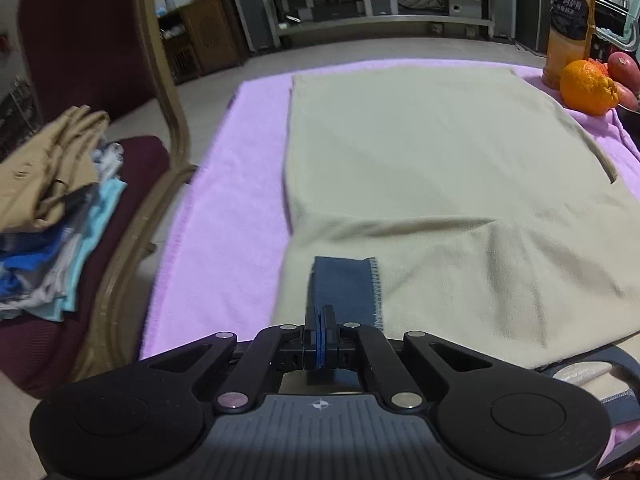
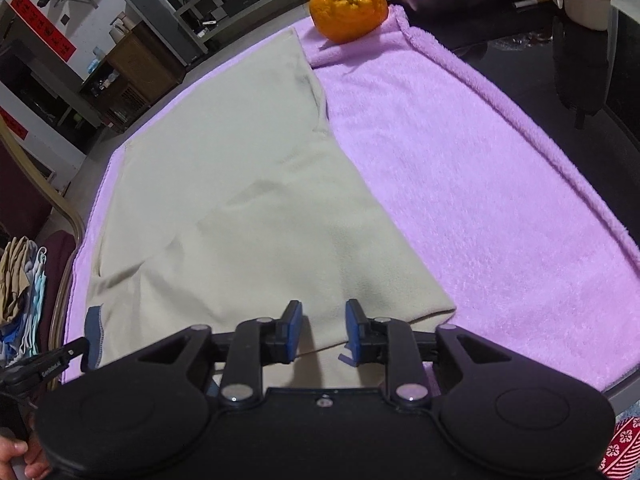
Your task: Fold clothes
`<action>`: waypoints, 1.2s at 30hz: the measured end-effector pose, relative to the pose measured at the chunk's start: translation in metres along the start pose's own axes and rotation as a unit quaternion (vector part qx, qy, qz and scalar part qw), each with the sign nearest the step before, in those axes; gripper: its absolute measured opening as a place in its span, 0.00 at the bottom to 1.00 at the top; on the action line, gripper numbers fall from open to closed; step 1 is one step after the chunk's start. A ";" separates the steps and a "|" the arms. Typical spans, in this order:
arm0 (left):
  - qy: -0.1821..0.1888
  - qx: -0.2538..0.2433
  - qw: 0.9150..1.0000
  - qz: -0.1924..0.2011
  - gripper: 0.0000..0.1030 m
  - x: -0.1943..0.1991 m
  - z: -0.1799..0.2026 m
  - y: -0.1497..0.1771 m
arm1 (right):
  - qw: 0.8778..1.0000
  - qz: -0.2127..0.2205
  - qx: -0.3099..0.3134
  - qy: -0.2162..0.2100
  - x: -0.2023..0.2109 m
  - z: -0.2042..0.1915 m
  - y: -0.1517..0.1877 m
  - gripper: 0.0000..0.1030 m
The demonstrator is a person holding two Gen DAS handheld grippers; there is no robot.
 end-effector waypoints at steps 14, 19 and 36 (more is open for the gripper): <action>0.032 0.084 0.996 -0.017 0.06 0.000 -0.036 0.003 | 0.998 0.054 -0.011 -0.008 0.028 0.012 -0.013 0.17; 0.066 0.041 0.997 -0.028 0.11 -0.013 0.005 0.001 | 0.991 0.002 -0.076 -0.108 -0.011 0.012 -0.018 0.12; 0.048 0.169 0.985 -0.003 0.14 -0.007 -0.037 -0.005 | 0.922 0.091 -0.352 -0.137 -0.006 0.128 0.018 0.09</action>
Point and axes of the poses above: each gripper's, at about its wrist camera, not at the fingertips, and x roughly against the way its jaws point, z to its right, y to its underside, the point moved 1 cm from there along -x, roughly the way its jaws point, and after that the axes turned 13 degrees about x, right-handed, at the moved point
